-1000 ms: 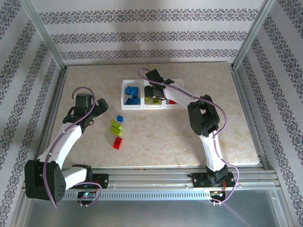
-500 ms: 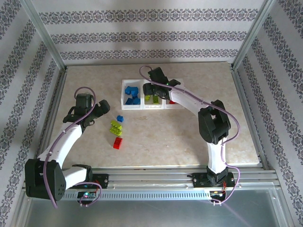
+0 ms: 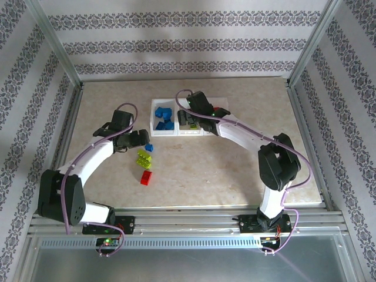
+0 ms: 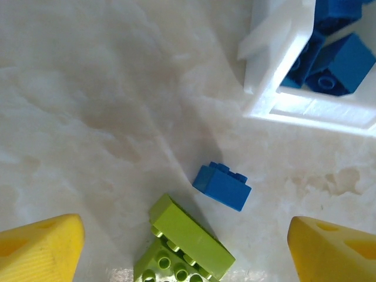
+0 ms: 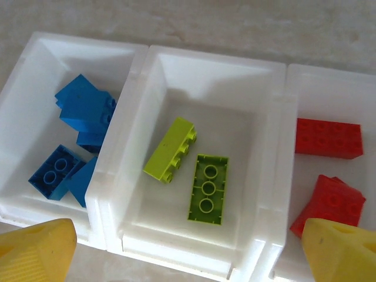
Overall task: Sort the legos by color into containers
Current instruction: Pick up the lego from the center of the table.
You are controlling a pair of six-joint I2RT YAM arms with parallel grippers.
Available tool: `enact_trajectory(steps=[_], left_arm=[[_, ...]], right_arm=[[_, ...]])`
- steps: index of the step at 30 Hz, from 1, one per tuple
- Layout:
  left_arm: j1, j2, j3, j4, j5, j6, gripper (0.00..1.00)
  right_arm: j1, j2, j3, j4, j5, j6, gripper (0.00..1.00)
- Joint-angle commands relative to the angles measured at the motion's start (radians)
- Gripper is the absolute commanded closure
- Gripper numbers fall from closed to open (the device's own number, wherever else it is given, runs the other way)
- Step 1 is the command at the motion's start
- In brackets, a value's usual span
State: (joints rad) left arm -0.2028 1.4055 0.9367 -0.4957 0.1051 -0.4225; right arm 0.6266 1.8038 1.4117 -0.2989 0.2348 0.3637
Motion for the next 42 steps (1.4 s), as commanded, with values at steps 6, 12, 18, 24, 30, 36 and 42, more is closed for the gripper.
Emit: enact_trajectory(steps=[6, 12, 18, 24, 30, 36, 42], left_arm=[[-0.099, 0.186, 0.14, -0.135, -0.013, 0.146, 0.18], [-0.125, 0.295, 0.22, -0.175, -0.042, 0.202, 0.21], [-0.137, 0.369, 0.248, -0.195, -0.042, 0.228, 0.23], [-0.138, 0.414, 0.269, -0.187, -0.051, 0.237, 0.29], [-0.138, 0.447, 0.28, -0.189, -0.086, 0.233, 0.36], [-0.138, 0.468, 0.282, -0.179, -0.093, 0.216, 0.49], [-0.138, 0.457, 0.286, -0.168, -0.093, 0.205, 0.62]], right_arm=[[0.017, -0.082, -0.076, 0.056, 0.095, 0.026, 0.02], [0.019, -0.102, -0.094, 0.057, 0.114, 0.034, 0.02], [0.019, -0.109, -0.103, 0.056, 0.13, 0.035, 0.02], [0.02, -0.107, -0.099, 0.056, 0.135, 0.035, 0.02], [0.02, -0.107, -0.099, 0.055, 0.142, 0.03, 0.01], [0.02, -0.109, -0.1, 0.054, 0.144, 0.029, 0.02], [0.02, -0.113, -0.103, 0.055, 0.153, 0.028, 0.01]])
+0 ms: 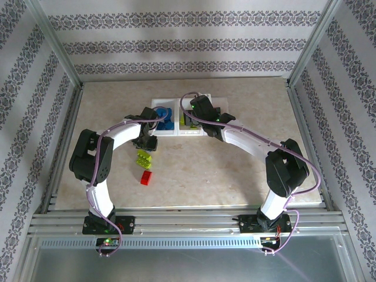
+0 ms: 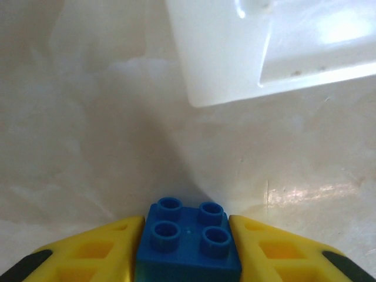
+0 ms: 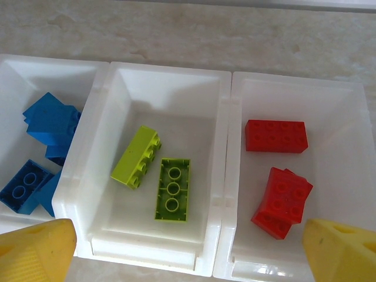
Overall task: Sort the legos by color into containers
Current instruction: Pick up the lego from the center of the table, then place the lego in the container.
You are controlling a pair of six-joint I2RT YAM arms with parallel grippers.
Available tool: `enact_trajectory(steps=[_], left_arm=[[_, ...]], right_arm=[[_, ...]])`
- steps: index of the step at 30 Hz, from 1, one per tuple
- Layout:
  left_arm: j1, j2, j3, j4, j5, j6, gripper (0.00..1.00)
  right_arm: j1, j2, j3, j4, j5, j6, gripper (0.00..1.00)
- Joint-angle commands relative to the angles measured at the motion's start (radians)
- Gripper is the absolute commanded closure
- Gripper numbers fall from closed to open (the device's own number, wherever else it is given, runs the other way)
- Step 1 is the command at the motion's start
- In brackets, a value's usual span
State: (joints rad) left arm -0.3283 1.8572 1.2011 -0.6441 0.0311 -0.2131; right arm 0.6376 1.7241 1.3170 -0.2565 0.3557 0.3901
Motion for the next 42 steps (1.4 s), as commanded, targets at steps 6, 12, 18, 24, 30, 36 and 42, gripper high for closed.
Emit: enact_trajectory(steps=[6, 12, 18, 24, 30, 36, 42], left_arm=[[-0.012, -0.033, 0.022, -0.009, -0.015, -0.022, 0.66], [-0.013, -0.109, 0.031, -0.001, -0.011, -0.05, 0.7], [-0.013, -0.165, 0.078, 0.022, -0.018, -0.08, 0.7], [-0.013, -0.117, 0.166, 0.065, -0.012, -0.09, 0.7], [-0.016, -0.013, 0.281, 0.08, -0.012, -0.088, 0.7], [-0.027, 0.084, 0.384, 0.049, -0.047, -0.063, 0.69], [-0.042, 0.151, 0.443, 0.027, -0.077, -0.048, 0.61]], right_arm=[[0.011, -0.057, -0.037, 0.02, 0.049, 0.008, 0.02], [0.012, -0.106, -0.092, 0.036, 0.075, 0.012, 0.02], [0.013, -0.168, -0.155, 0.04, 0.111, 0.035, 0.02], [0.01, -0.248, -0.211, 0.046, 0.172, 0.03, 0.02], [0.009, -0.315, -0.24, 0.035, 0.241, 0.006, 0.02], [0.004, -0.378, -0.273, 0.042, 0.281, 0.004, 0.02], [-0.001, -0.412, -0.296, 0.054, 0.29, 0.003, 0.02]])
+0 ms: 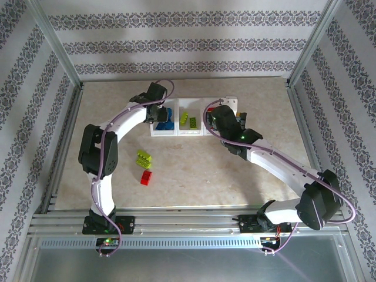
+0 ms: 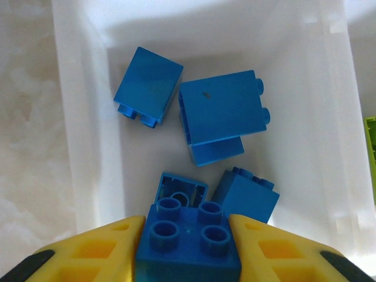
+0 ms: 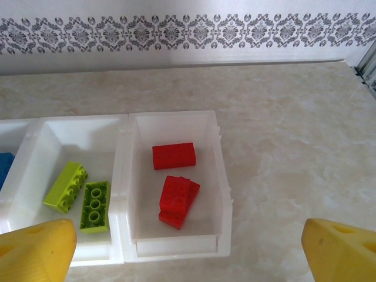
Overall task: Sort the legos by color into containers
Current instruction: Place the lego in the container.
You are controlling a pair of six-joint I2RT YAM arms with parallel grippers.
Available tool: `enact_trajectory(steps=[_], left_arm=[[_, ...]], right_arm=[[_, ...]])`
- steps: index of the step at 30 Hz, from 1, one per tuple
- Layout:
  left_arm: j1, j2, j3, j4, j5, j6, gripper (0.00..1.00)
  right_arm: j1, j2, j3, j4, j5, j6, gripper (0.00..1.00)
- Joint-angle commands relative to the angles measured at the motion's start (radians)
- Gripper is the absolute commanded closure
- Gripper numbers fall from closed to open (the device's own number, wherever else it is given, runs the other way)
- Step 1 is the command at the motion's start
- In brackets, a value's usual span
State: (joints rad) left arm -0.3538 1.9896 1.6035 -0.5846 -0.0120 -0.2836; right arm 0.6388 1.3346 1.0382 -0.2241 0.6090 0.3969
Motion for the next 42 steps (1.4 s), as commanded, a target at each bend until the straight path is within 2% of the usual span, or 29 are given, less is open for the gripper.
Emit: enact_trajectory(steps=[1, 7, 14, 18, 21, 27, 33, 34, 42], left_arm=[[-0.017, 0.027, 0.048, -0.036, -0.037, 0.023, 0.59], [-0.026, 0.016, 0.058, -0.026, -0.049, 0.018, 0.51], [-0.029, -0.034, 0.055, -0.03, -0.05, 0.011, 0.5], [-0.032, -0.103, 0.008, -0.022, -0.044, 0.003, 0.46], [-0.031, -0.178, -0.062, -0.008, -0.05, -0.01, 0.39], [-0.032, -0.345, -0.246, -0.007, -0.098, -0.042, 0.18], [-0.032, -0.494, -0.459, -0.043, -0.117, -0.072, 0.07], [-0.031, -0.514, -0.491, -0.051, -0.117, -0.074, 0.0], [-0.031, -0.568, -0.643, -0.089, -0.101, -0.085, 0.0]], right_arm=[[-0.004, -0.024, -0.018, 0.021, 0.035, -0.004, 0.02], [-0.006, -0.032, -0.028, 0.023, 0.032, -0.005, 0.02], [-0.008, -0.036, -0.033, 0.03, 0.033, -0.004, 0.02], [-0.01, -0.04, -0.036, 0.031, 0.035, -0.002, 0.02], [-0.01, -0.044, -0.041, 0.03, 0.038, 0.002, 0.02], [-0.014, -0.054, -0.058, 0.029, 0.048, 0.023, 0.02], [-0.015, -0.058, -0.069, 0.028, 0.046, 0.032, 0.02], [-0.015, -0.057, -0.069, 0.029, 0.045, 0.032, 0.02], [-0.016, -0.045, -0.053, 0.033, 0.038, 0.036, 0.02]])
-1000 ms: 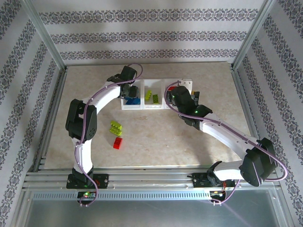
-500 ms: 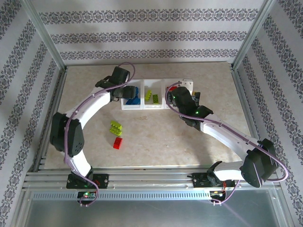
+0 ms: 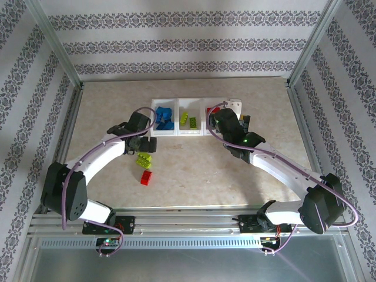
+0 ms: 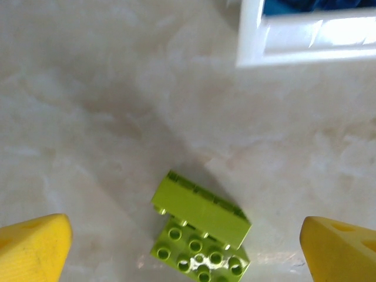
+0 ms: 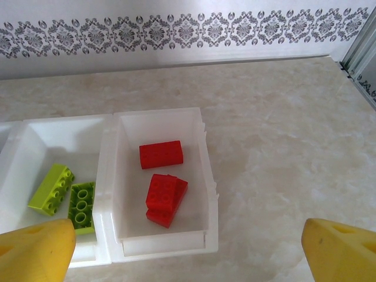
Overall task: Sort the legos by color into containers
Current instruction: Rotate the lego at the center of the table.
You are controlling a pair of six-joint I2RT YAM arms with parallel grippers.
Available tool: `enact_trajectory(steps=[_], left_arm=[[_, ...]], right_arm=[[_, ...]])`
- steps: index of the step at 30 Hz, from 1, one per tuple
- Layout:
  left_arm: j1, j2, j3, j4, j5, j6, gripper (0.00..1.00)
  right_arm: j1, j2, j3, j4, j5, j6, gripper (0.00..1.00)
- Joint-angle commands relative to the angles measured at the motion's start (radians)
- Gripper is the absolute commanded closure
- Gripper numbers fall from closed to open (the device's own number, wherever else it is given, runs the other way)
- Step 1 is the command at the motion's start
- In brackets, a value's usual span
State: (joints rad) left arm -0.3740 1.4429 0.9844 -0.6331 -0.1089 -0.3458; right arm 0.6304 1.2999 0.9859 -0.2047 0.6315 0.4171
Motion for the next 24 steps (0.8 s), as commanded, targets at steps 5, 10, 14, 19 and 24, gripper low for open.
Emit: enact_trajectory(steps=[5, 10, 14, 19, 24], left_arm=[[-0.01, 0.008, -0.05, -0.009, 0.059, -0.069, 0.01], [-0.01, 0.057, -0.062, 0.043, 0.098, -0.084, 0.07], [-0.009, 0.103, -0.061, 0.067, 0.114, -0.087, 0.12], [-0.005, 0.135, -0.059, 0.067, 0.115, -0.102, 0.15], [-0.004, 0.155, -0.055, 0.095, 0.14, -0.105, 0.22]], right_arm=[[-0.008, 0.001, 0.005, 0.013, -0.005, 0.023, 0.02], [-0.008, 0.002, 0.001, 0.014, -0.009, 0.027, 0.01], [-0.008, 0.003, 0.003, 0.013, -0.008, 0.025, 0.02], [-0.009, -0.003, -0.006, 0.015, -0.003, 0.029, 0.02], [-0.013, 0.007, -0.007, 0.019, -0.003, 0.033, 0.02]])
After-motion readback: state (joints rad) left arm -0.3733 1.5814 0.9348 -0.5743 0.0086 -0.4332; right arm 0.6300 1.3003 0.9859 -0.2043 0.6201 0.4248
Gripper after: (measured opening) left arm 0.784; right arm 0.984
